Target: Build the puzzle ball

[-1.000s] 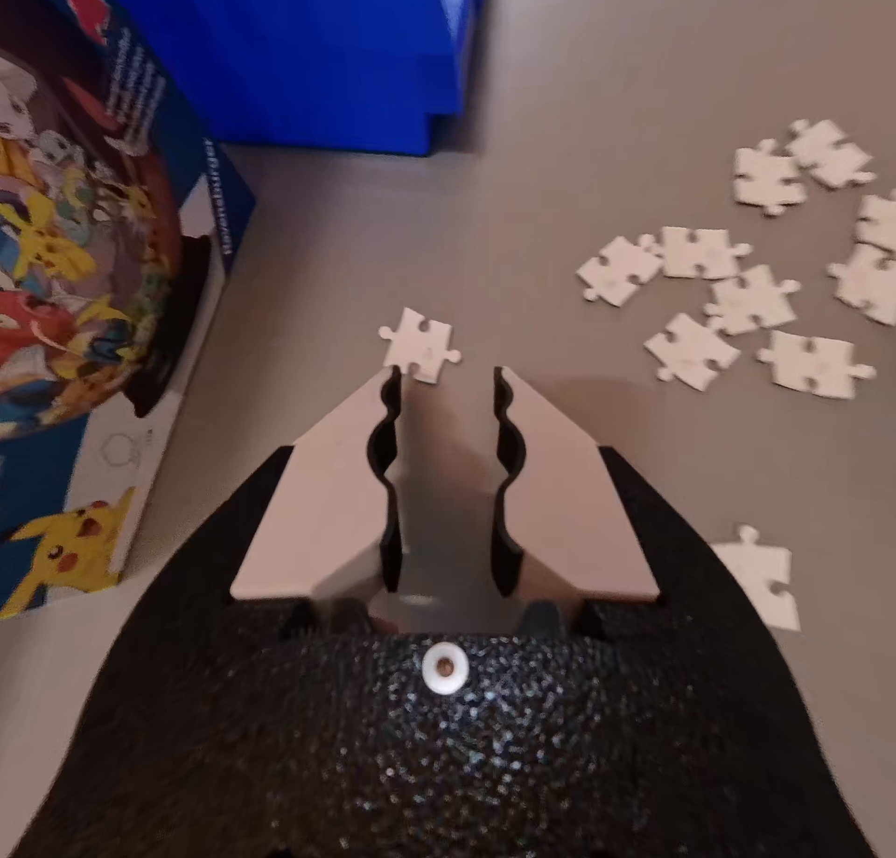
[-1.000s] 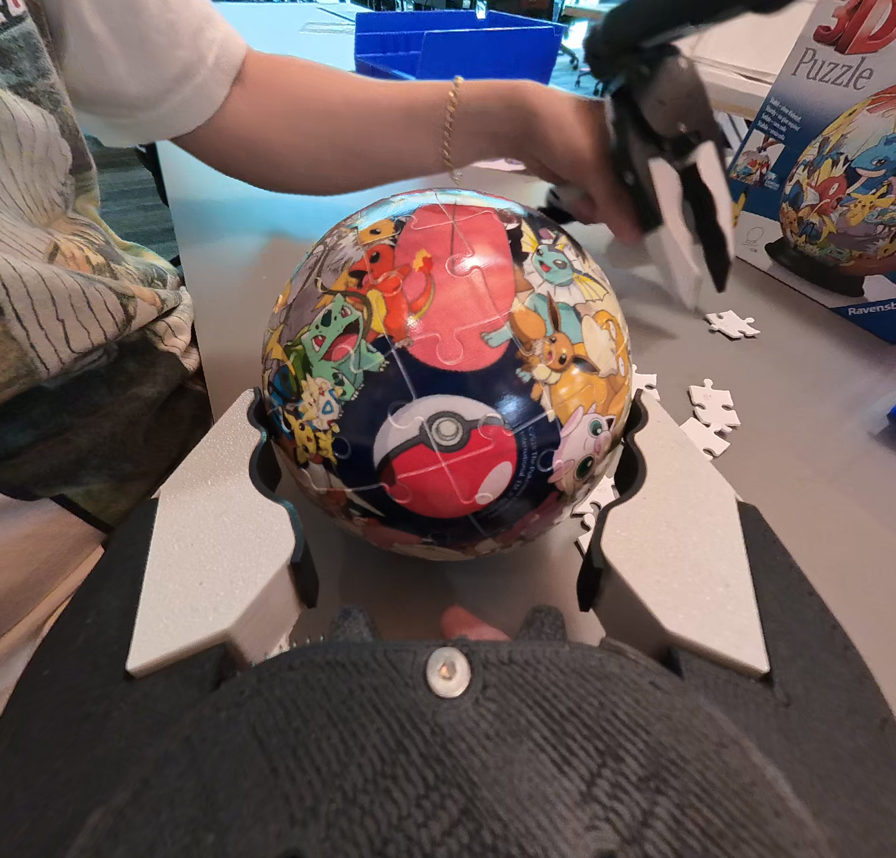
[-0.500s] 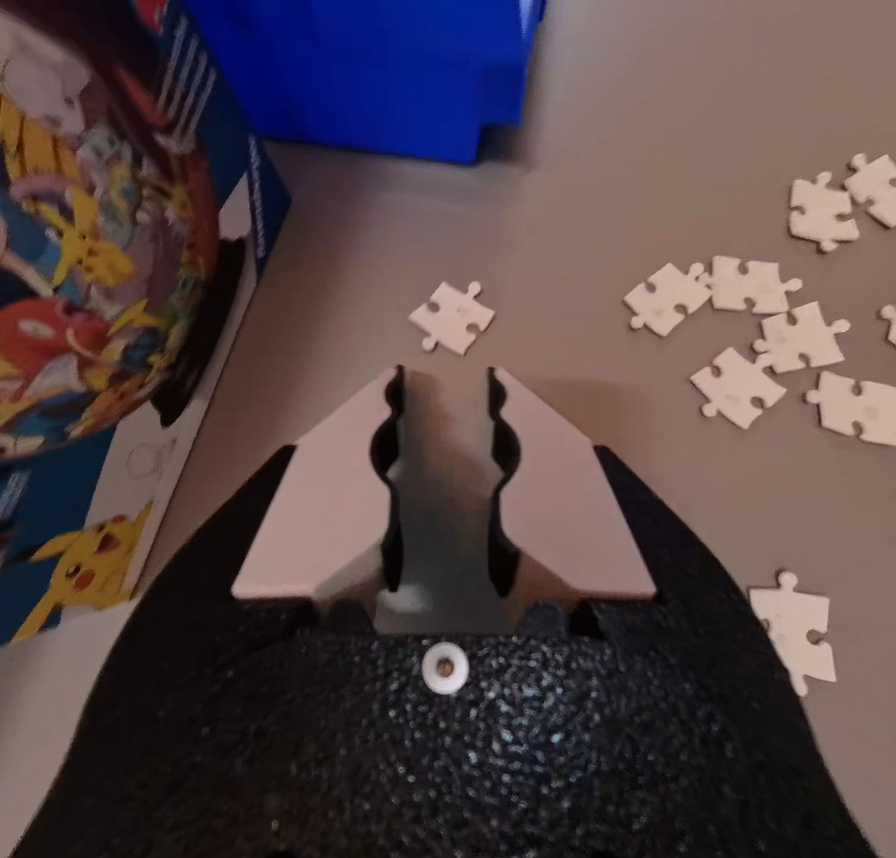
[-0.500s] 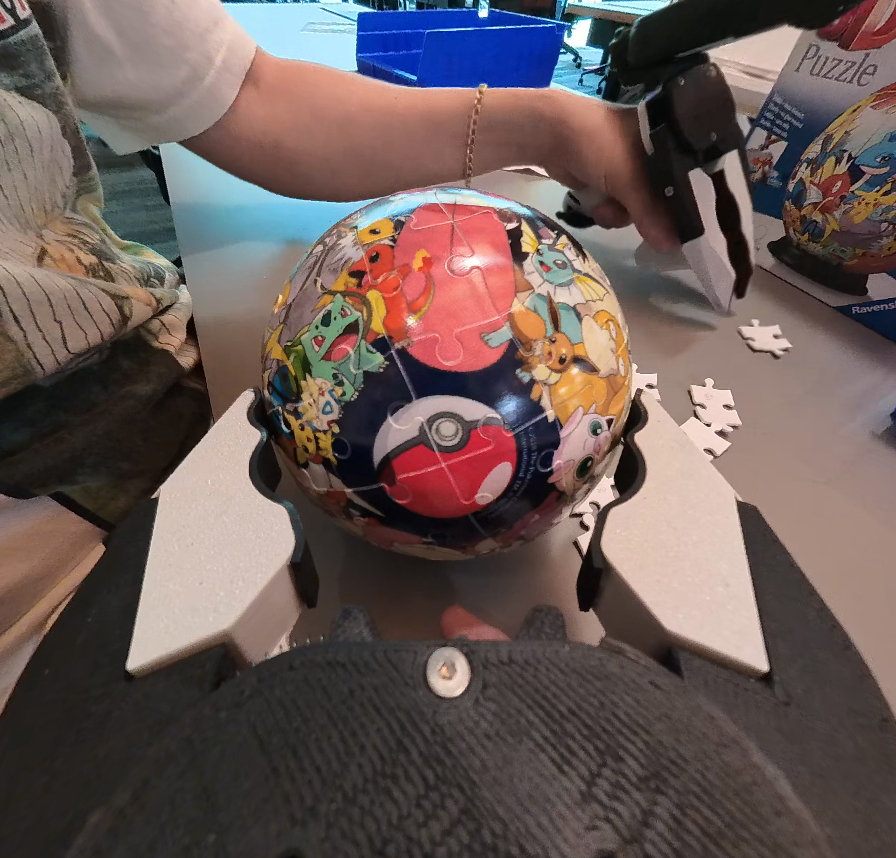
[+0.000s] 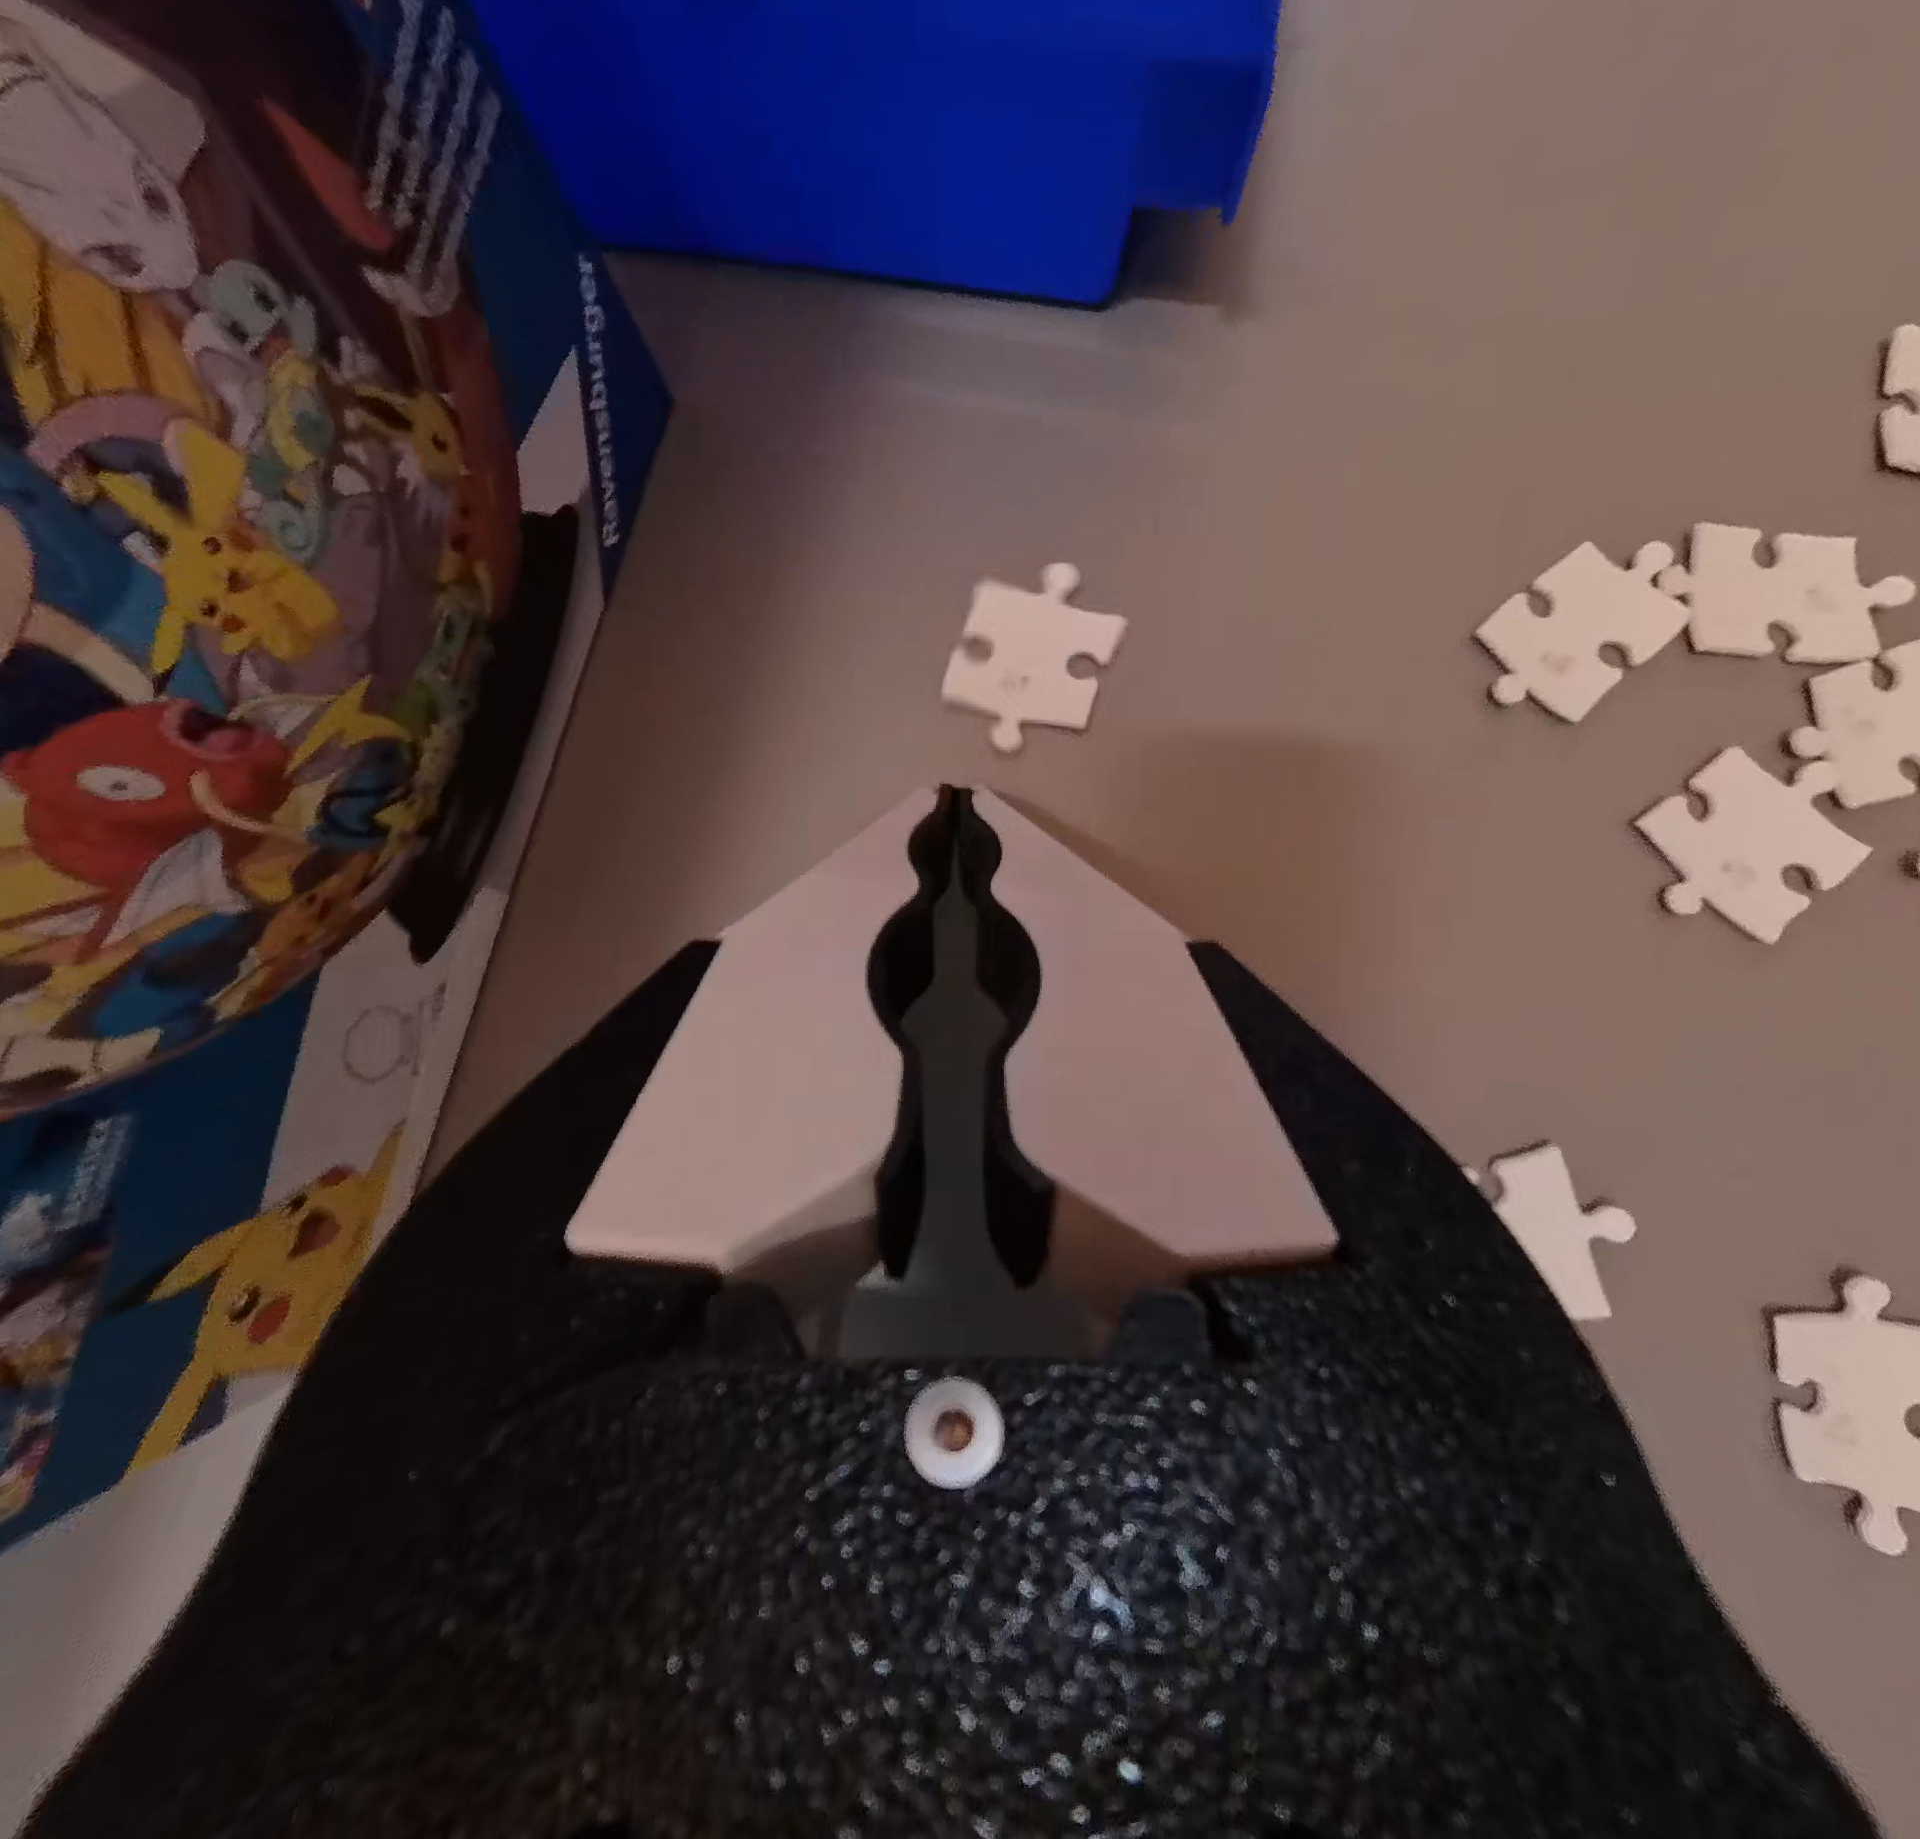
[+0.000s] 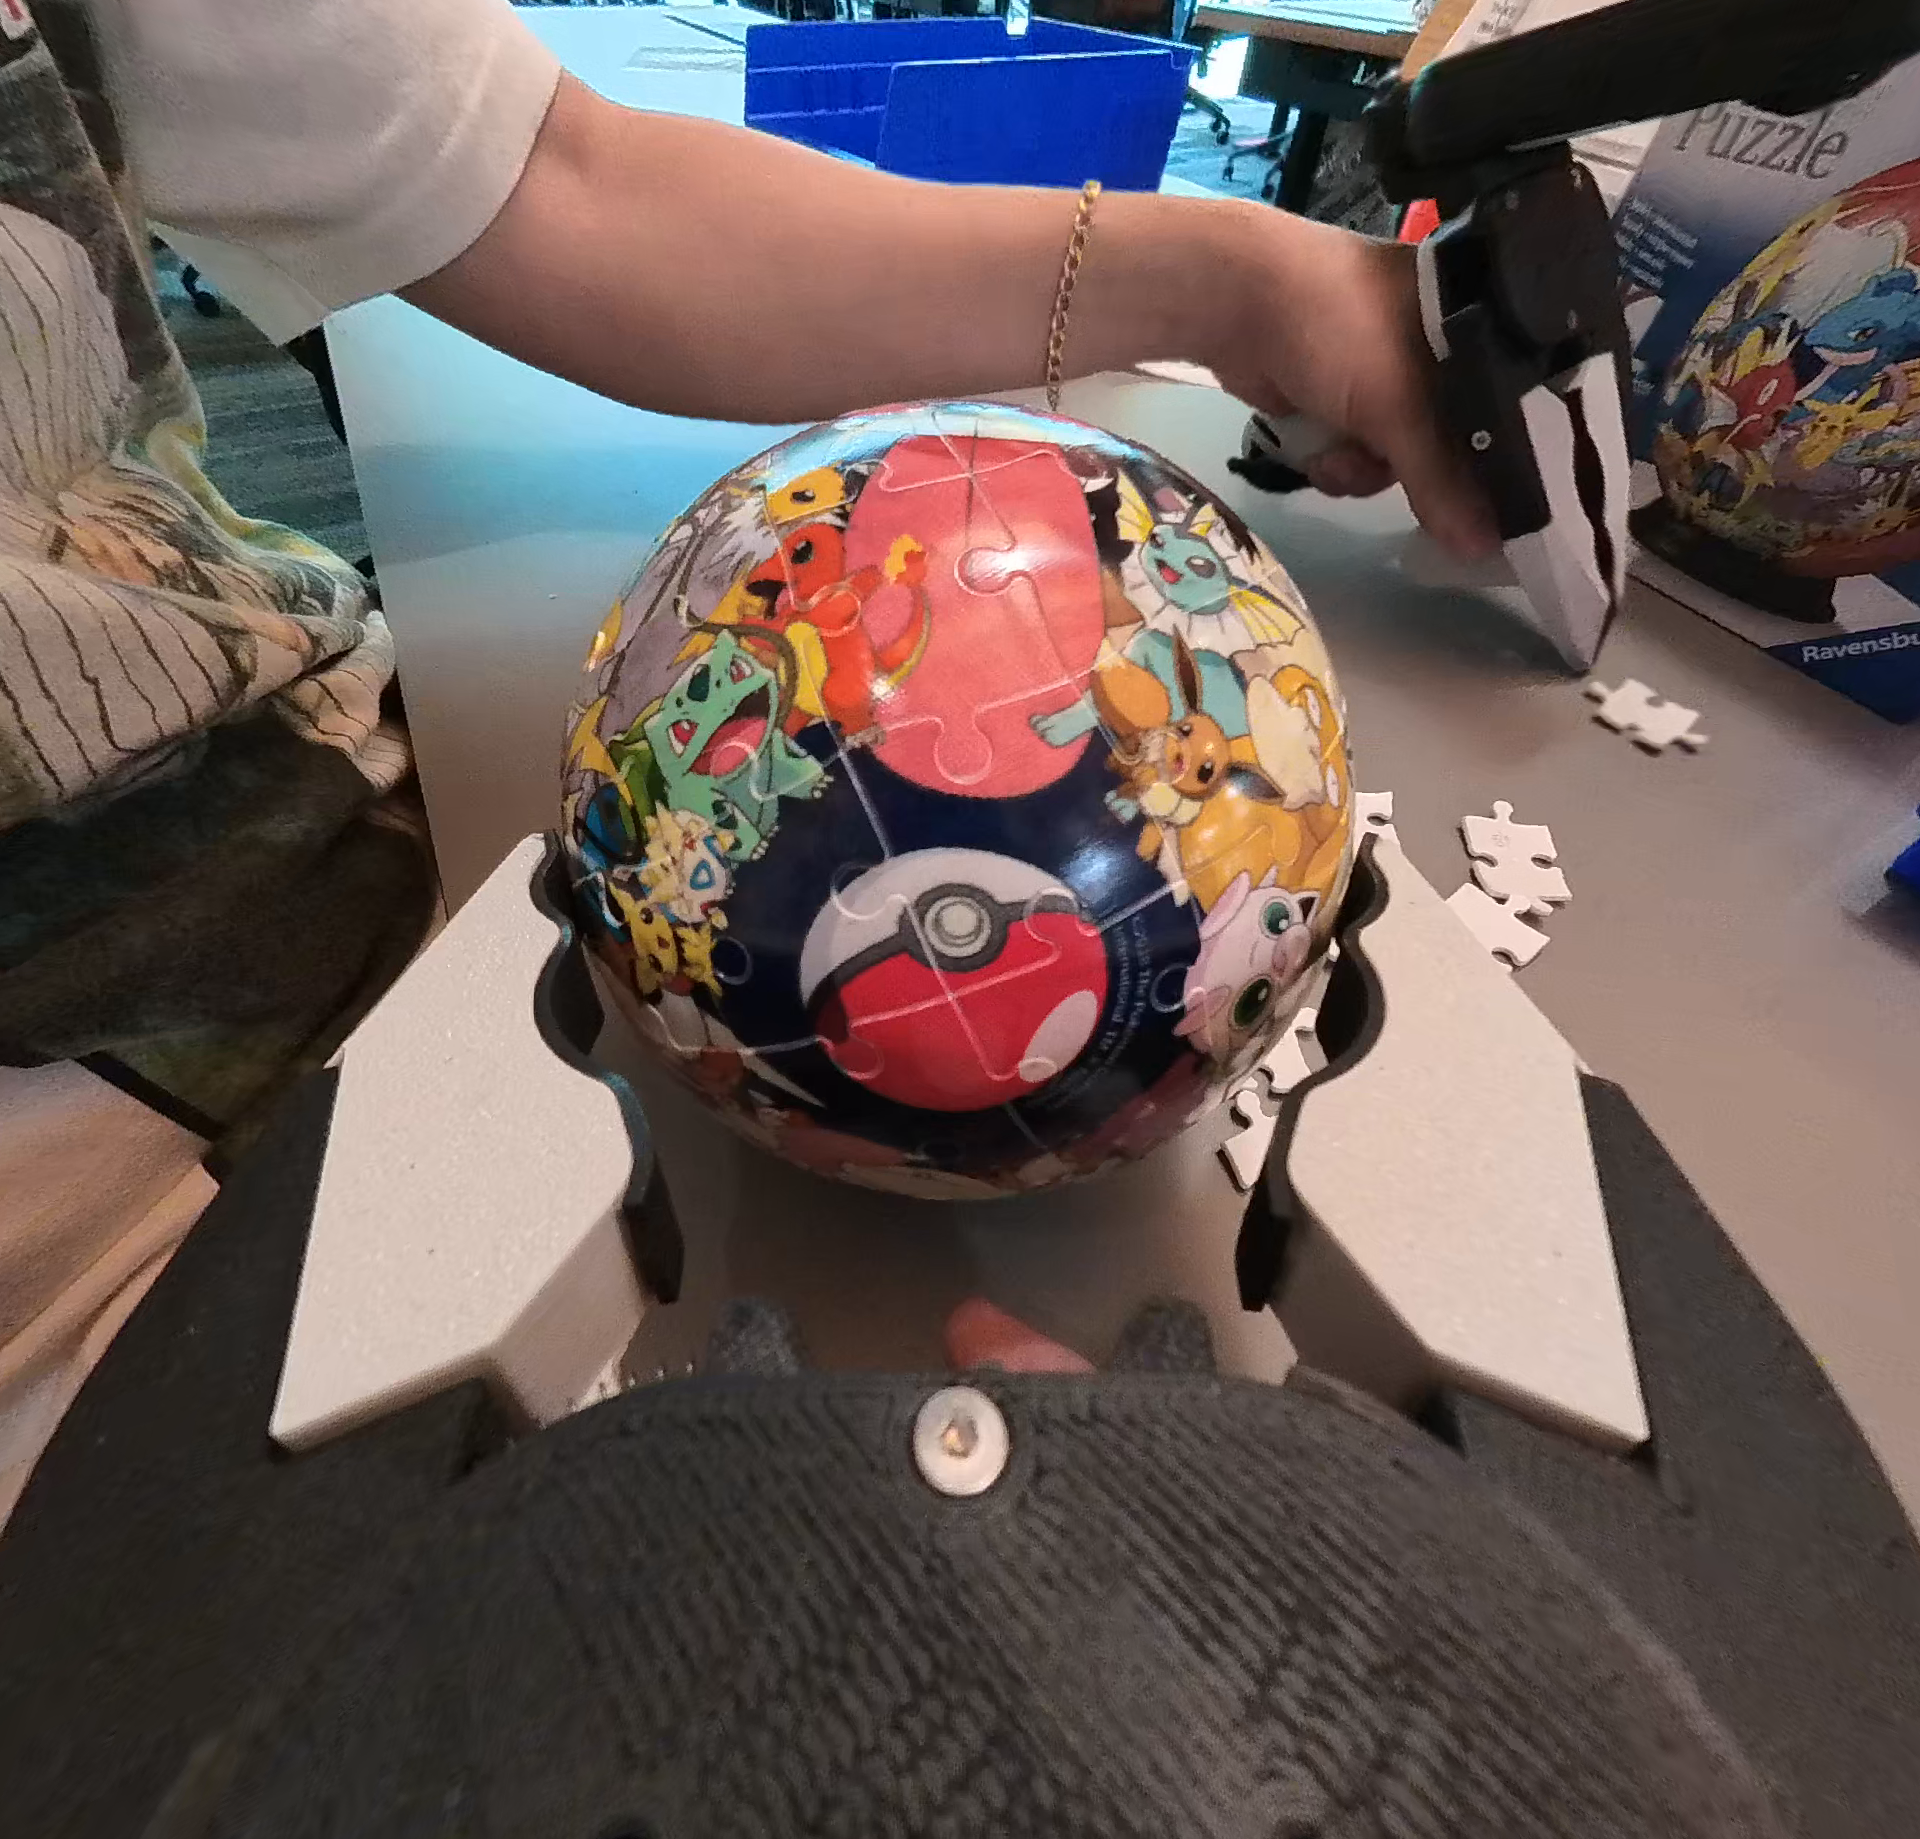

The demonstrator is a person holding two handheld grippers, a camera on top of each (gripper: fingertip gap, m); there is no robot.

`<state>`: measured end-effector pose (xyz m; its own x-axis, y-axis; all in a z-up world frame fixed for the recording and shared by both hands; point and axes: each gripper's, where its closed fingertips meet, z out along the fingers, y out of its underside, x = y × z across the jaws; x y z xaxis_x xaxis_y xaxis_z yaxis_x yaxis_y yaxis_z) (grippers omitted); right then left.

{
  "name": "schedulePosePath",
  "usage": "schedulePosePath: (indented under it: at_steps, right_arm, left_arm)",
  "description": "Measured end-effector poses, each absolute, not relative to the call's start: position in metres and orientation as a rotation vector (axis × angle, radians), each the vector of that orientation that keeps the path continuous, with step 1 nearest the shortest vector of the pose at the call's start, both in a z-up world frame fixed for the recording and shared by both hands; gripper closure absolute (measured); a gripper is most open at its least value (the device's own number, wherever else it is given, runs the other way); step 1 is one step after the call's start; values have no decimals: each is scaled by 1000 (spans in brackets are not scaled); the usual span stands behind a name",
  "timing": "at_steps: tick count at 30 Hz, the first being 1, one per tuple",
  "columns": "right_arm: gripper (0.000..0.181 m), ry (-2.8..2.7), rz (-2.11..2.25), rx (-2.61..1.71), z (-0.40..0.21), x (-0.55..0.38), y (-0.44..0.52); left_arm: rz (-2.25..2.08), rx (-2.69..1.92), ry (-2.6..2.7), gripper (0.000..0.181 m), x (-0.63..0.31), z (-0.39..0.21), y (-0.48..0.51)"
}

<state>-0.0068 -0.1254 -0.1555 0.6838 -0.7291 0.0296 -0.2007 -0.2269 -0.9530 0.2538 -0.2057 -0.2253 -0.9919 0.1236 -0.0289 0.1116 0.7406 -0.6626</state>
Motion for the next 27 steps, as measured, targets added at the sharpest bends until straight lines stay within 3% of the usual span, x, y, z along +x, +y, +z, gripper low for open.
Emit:
schedulePosePath:
  at_steps: [4, 6, 8, 10, 22, 27]
  right_arm:
    - [40, 744, -585, -1770, -155, -7, -125]
    - [40, 744, -585, -1770, -155, -7, -125]
    - [40, 744, -585, -1770, -155, -8, -125]
    - [40, 744, -587, -1771, -155, -8, -126]
    - [40, 748, -587, -1770, -155, -9, -127]
    - [40, 746, -591, -1772, -155, -10, -127]
  left_arm:
    - [1179, -201, -2856, 179, 249, -217, -207]
    - [1194, -214, -2807, 157, 242, -215, -213]
    - [1147, -248, -2817, 152, 238, -221, -216]
    - [1132, -277, -2849, 165, 238, -225, -219]
    - [1162, -270, -2808, 166, 231, -222, -212]
    - [1209, -335, -2750, 165, 215, -195, -172]
